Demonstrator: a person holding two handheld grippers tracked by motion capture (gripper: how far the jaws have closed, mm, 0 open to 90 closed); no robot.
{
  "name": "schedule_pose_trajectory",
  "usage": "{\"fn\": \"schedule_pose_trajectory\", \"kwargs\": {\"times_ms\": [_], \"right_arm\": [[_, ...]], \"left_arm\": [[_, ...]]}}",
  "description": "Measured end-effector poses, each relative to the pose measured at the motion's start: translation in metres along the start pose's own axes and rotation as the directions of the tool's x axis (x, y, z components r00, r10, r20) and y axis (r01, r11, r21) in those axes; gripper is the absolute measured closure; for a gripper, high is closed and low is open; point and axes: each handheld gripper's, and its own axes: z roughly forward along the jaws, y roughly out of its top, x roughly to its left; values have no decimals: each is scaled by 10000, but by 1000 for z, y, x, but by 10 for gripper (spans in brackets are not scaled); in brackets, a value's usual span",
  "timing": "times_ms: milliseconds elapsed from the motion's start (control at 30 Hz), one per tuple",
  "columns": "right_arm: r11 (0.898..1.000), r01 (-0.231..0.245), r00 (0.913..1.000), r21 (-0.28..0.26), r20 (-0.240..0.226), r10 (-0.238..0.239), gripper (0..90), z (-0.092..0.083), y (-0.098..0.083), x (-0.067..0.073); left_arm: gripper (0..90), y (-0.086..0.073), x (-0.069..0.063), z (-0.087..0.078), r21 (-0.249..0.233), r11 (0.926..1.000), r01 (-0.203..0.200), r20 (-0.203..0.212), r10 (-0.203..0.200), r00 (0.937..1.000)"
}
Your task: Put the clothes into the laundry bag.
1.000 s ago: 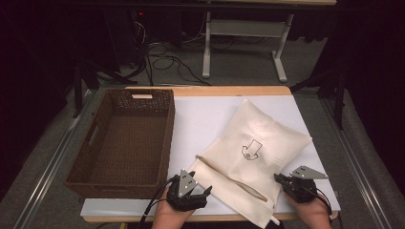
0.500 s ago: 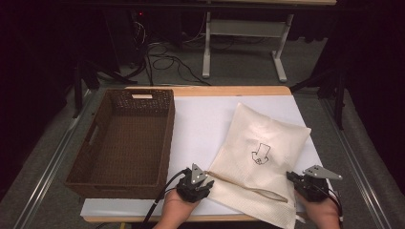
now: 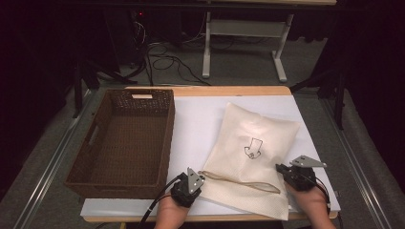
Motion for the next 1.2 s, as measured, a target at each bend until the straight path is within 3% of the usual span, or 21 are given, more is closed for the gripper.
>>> {"fn": "schedule_pose_trajectory", "kwargs": {"times_ms": [167, 300, 400, 567, 633, 700, 800, 933, 1067, 1200], "right_arm": [[9996, 299, 9995, 15, -93, -298, 883, 18, 16, 1], [9989, 475, 9988, 35, 100, -475, 883, 31, 27, -3], [9996, 294, 9993, 29, 226, -295, 883, 36, 31, -11], [9996, 292, 9993, -13, 236, -292, 880, 33, 28, -17], [9995, 316, 9991, 9, 296, -317, 854, 32, 25, -15], [9997, 228, 9994, 59, 278, -229, 787, 30, 22, -16], [9994, 31, 9992, -332, 410, -17, 676, 18, 21, -15], [9925, 148, 9992, -1210, 386, -102, 524, -7, 16, -9], [9824, 195, 9998, -1857, 81, -184, 412, -32, 10, 1], [9785, 162, 9994, -2054, -264, -221, 286, -50, 0, 14]], "left_arm": [[867, -7, -4, -9, -98, 9998, 194, -116, -195, 9997], [862, -9, -17, -7, 87, 10000, -27, 339, 24, 9994], [855, -9, -28, -4, 139, 9997, -216, 572, 207, 9981], [834, -9, -28, -5, 225, 9997, -45, 798, 26, 9968], [795, -11, -26, -6, 273, 9996, -37, 894, 13, 9960], [690, -10, -25, -10, 284, 9995, -96, 785, 73, 9969], [562, -7, -24, -19, -151, 9999, -71, 578, 80, 9983], [451, -1, -21, -28, -848, 9964, -87, 243, 108, 9996], [379, 2, -14, -33, -1327, 9909, 224, 290, -187, 9994], [316, 6, -7, -37, -1770, 9820, 658, 502, -577, 9971]]}}
